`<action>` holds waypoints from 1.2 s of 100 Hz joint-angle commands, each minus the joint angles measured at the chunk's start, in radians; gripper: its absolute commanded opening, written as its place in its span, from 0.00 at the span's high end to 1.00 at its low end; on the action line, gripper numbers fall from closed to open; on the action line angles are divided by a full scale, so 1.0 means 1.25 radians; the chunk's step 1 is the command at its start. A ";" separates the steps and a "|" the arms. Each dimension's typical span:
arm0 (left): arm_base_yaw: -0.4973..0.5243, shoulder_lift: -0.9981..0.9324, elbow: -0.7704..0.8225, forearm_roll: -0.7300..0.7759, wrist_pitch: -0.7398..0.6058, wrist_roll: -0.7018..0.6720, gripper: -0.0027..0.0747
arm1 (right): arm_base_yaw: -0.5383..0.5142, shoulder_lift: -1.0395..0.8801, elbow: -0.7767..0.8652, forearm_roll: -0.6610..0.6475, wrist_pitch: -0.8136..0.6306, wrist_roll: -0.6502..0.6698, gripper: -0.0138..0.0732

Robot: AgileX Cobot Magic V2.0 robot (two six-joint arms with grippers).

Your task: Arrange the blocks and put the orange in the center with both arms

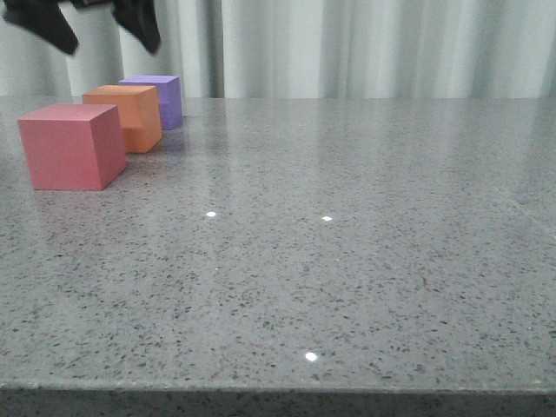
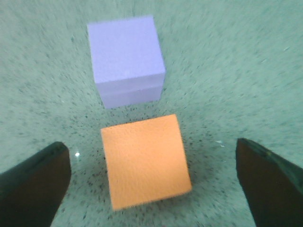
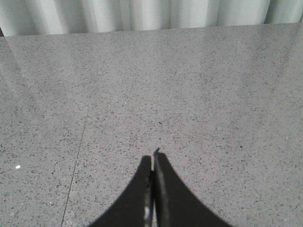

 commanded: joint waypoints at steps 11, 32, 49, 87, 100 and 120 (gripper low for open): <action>0.000 -0.213 0.101 -0.010 -0.087 -0.001 0.12 | -0.005 0.001 -0.020 -0.011 -0.064 -0.006 0.92; 0.000 -0.437 0.304 -0.010 -0.170 -0.001 0.12 | -0.005 0.001 -0.020 -0.011 -0.064 -0.006 0.92; 0.000 -0.613 0.460 -0.010 -0.188 -0.001 0.12 | -0.005 0.001 -0.020 -0.011 -0.064 -0.006 0.92; 0.000 -0.951 0.705 -0.010 -0.188 -0.001 0.48 | -0.005 0.001 -0.020 -0.011 -0.064 -0.006 0.92; 0.000 -0.997 0.734 -0.010 -0.188 -0.001 0.80 | -0.005 0.001 -0.020 -0.011 -0.064 -0.006 0.92; 0.000 -1.002 0.737 -0.017 -0.185 -0.001 0.99 | -0.005 0.001 -0.020 -0.011 -0.064 -0.006 0.92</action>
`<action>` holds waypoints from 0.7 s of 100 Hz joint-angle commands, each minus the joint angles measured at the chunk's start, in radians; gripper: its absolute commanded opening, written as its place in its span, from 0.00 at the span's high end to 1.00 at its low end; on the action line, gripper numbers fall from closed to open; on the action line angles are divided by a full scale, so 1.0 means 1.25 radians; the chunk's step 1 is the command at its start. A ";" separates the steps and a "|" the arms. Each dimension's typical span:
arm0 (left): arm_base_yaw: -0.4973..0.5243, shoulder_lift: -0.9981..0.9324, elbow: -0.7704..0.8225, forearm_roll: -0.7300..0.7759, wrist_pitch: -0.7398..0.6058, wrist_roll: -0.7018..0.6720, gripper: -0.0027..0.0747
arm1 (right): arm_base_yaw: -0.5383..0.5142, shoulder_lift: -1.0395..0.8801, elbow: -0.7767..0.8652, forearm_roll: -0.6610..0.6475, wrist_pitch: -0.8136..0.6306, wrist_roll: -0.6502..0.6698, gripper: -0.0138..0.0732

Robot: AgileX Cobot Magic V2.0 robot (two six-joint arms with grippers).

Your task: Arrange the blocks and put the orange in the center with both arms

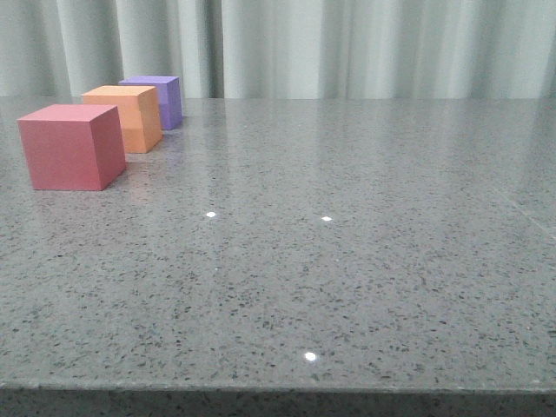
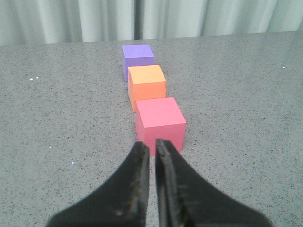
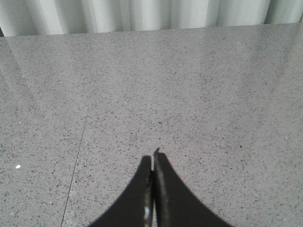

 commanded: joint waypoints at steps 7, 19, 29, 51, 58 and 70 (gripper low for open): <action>-0.001 0.003 -0.021 -0.014 -0.060 -0.001 0.99 | -0.005 0.001 -0.020 -0.011 -0.064 -0.006 0.92; -0.001 0.003 -0.021 -0.014 -0.060 -0.001 0.99 | -0.005 0.001 -0.020 -0.011 -0.064 -0.006 0.92; -0.001 0.003 -0.021 -0.014 -0.060 -0.001 0.99 | -0.005 0.001 -0.020 -0.011 -0.064 -0.006 0.92; -0.001 0.003 -0.021 -0.022 -0.060 -0.001 0.99 | -0.005 0.001 -0.020 -0.011 -0.064 -0.006 0.92; -0.001 0.003 -0.019 -0.026 -0.071 -0.001 0.99 | -0.005 0.001 -0.020 -0.011 -0.064 -0.006 0.92; -0.001 0.003 -0.019 -0.016 -0.092 -0.001 0.99 | -0.005 0.001 -0.020 -0.011 -0.064 -0.006 0.92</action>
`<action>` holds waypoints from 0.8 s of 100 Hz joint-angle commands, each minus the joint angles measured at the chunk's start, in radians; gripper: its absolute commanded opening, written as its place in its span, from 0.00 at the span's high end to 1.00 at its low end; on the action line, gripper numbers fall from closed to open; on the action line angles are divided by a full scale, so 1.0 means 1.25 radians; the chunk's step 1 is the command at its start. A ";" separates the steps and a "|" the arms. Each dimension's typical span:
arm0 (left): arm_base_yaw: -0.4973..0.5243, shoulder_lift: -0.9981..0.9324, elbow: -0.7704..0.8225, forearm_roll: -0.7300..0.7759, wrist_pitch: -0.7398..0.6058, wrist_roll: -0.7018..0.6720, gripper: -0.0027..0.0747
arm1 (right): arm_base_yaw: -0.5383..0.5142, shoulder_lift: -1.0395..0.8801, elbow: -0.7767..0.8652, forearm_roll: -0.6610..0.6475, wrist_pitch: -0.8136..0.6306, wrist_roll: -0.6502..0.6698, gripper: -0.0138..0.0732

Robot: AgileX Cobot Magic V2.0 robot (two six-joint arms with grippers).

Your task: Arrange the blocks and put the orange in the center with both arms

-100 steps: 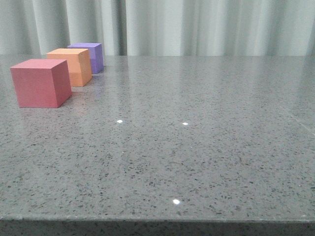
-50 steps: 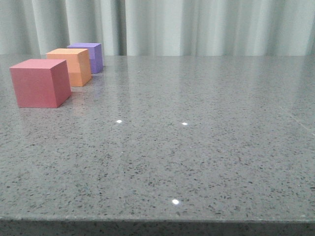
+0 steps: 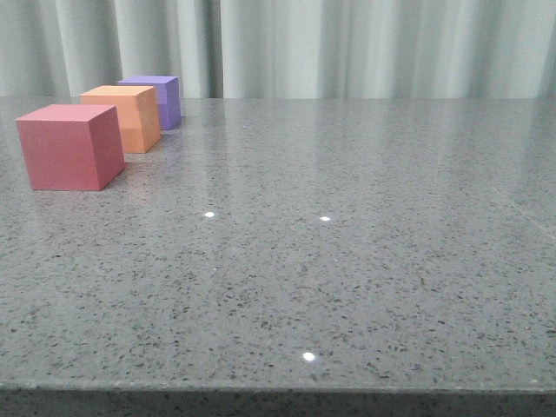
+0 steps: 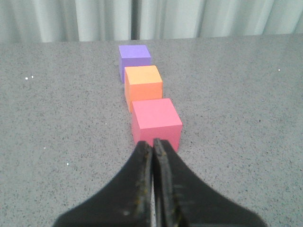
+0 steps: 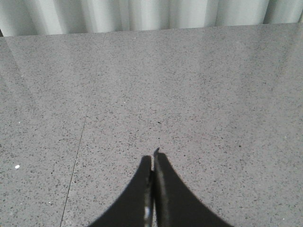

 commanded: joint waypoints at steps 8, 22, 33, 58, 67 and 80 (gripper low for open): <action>-0.001 0.003 -0.023 -0.001 -0.078 -0.001 0.99 | -0.005 0.001 -0.020 -0.011 -0.064 -0.006 0.92; -0.001 0.003 -0.021 0.047 -0.083 -0.001 0.99 | -0.005 0.001 -0.020 -0.011 -0.064 -0.006 0.92; 0.003 -0.007 -0.005 0.071 -0.118 -0.001 0.99 | -0.005 0.001 -0.020 -0.011 -0.064 -0.006 0.92; 0.093 -0.107 0.135 0.070 -0.251 -0.001 0.99 | -0.005 0.001 -0.020 -0.011 -0.064 -0.006 0.92; 0.134 -0.153 0.196 0.070 -0.271 -0.001 0.99 | -0.005 0.001 -0.020 -0.011 -0.064 -0.006 0.92; 0.186 -0.243 0.301 0.067 -0.293 -0.001 0.99 | -0.005 0.001 -0.020 -0.011 -0.064 -0.006 0.92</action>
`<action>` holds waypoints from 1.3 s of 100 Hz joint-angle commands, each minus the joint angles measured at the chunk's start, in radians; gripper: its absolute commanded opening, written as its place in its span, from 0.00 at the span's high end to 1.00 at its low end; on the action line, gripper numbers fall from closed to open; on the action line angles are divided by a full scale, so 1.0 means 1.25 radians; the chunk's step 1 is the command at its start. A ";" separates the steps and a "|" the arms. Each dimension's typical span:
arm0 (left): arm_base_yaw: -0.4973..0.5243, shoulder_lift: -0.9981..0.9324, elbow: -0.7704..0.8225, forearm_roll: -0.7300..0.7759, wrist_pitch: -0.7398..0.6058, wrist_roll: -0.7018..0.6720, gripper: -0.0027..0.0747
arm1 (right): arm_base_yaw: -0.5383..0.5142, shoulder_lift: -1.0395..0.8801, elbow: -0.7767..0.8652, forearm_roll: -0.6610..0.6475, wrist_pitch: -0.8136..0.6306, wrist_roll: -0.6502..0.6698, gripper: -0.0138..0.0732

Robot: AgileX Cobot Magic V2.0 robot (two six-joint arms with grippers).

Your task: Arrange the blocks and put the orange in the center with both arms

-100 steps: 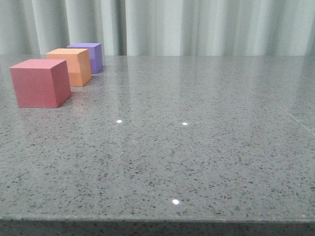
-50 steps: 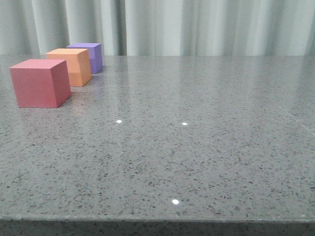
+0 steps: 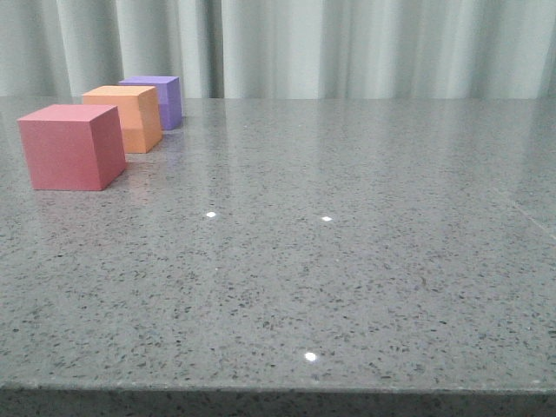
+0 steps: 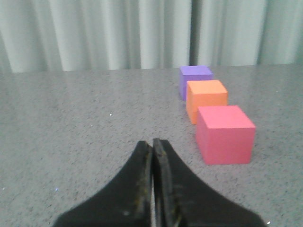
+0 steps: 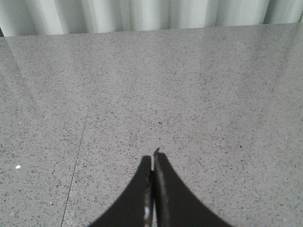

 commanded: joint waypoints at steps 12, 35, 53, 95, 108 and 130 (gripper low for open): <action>0.057 -0.109 0.112 -0.003 -0.121 -0.001 0.99 | -0.005 0.001 -0.020 -0.011 -0.064 -0.006 0.92; 0.065 -0.162 0.213 -0.005 -0.207 -0.001 0.99 | -0.005 0.001 -0.020 -0.011 -0.064 -0.006 0.92; 0.065 -0.162 0.219 -0.005 -0.242 -0.001 0.99 | -0.005 0.001 -0.020 -0.011 -0.064 -0.006 0.92; 0.065 -0.162 0.219 -0.005 -0.240 -0.001 0.99 | -0.005 0.001 -0.020 -0.011 -0.064 -0.006 0.92; 0.065 -0.162 0.219 -0.005 -0.240 -0.001 0.99 | -0.005 0.001 -0.020 -0.011 -0.064 -0.006 0.92; 0.065 -0.162 0.219 -0.005 -0.240 -0.001 0.99 | -0.005 0.001 -0.020 -0.011 -0.064 -0.006 0.92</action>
